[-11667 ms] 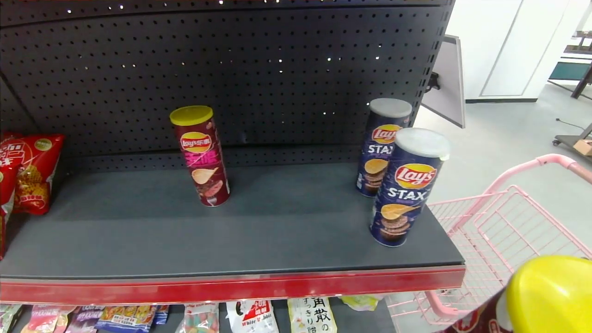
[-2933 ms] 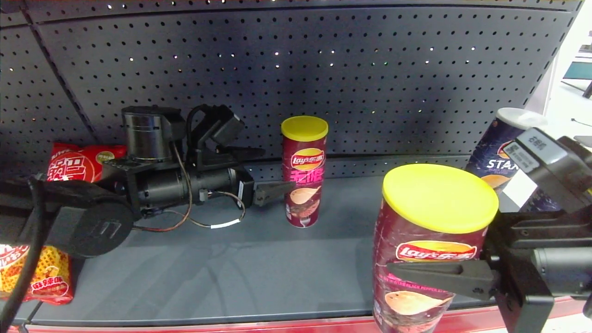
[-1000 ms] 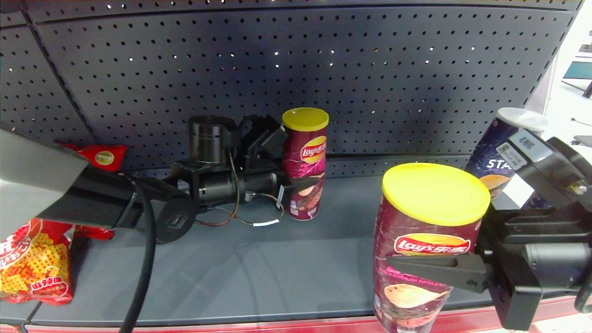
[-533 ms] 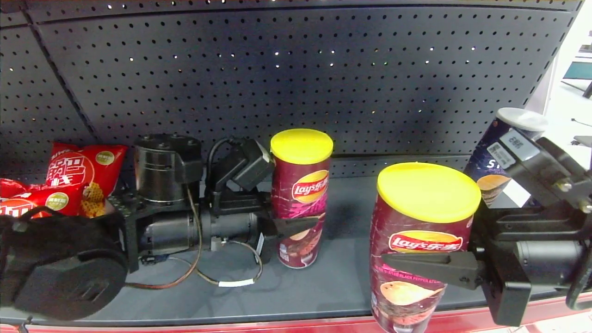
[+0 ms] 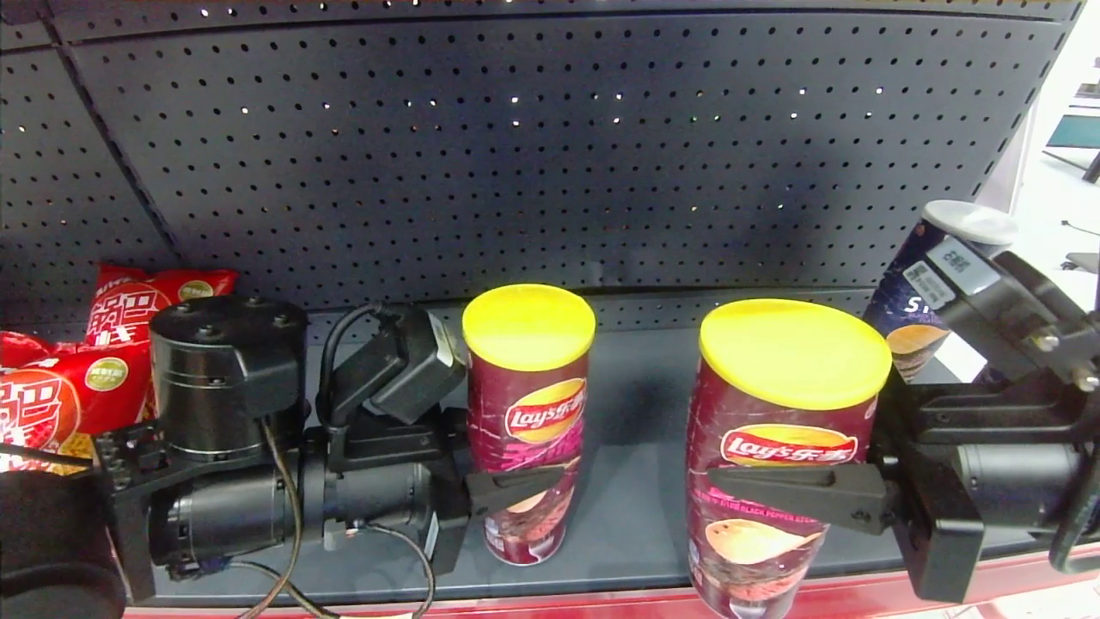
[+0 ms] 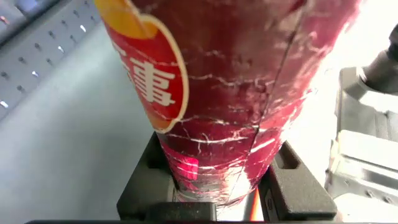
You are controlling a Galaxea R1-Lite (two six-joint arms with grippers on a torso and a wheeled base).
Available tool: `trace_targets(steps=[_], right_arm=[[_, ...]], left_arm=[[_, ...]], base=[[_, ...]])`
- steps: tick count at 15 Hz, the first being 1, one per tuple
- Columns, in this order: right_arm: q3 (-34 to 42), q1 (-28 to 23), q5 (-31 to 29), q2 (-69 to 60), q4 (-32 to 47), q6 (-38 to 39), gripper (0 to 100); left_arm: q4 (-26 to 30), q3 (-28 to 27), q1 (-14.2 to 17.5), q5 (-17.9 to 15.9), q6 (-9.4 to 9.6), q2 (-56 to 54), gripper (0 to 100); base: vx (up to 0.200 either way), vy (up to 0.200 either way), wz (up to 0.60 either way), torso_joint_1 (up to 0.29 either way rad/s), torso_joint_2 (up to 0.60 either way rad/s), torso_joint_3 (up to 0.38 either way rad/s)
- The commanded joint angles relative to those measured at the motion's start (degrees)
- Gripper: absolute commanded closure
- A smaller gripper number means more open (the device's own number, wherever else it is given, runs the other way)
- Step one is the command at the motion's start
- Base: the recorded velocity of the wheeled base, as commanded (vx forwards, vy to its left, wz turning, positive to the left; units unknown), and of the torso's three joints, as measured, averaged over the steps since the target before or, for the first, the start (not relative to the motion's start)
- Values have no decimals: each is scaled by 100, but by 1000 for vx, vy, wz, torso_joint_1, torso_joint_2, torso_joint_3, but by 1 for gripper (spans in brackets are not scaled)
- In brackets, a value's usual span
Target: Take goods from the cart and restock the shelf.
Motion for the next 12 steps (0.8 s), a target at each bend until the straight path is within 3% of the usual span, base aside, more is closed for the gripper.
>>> trace_targets(steps=[1, 8, 12], right_arm=[[-12, 2, 3, 9, -2, -4, 100], [-12, 2, 3, 0, -2, 5, 100], [-12, -24, 12, 0, -10, 5, 100]], left_arm=[[8, 112, -6, 70, -9, 14, 100], [-1, -495, -156, 114, -9, 550, 100], [-1, -442, -340, 157, -9, 577, 100]], base=[[0, 0, 0, 0, 0, 0], [0, 0, 0, 0, 0, 0], [0, 0, 0, 0, 0, 0]])
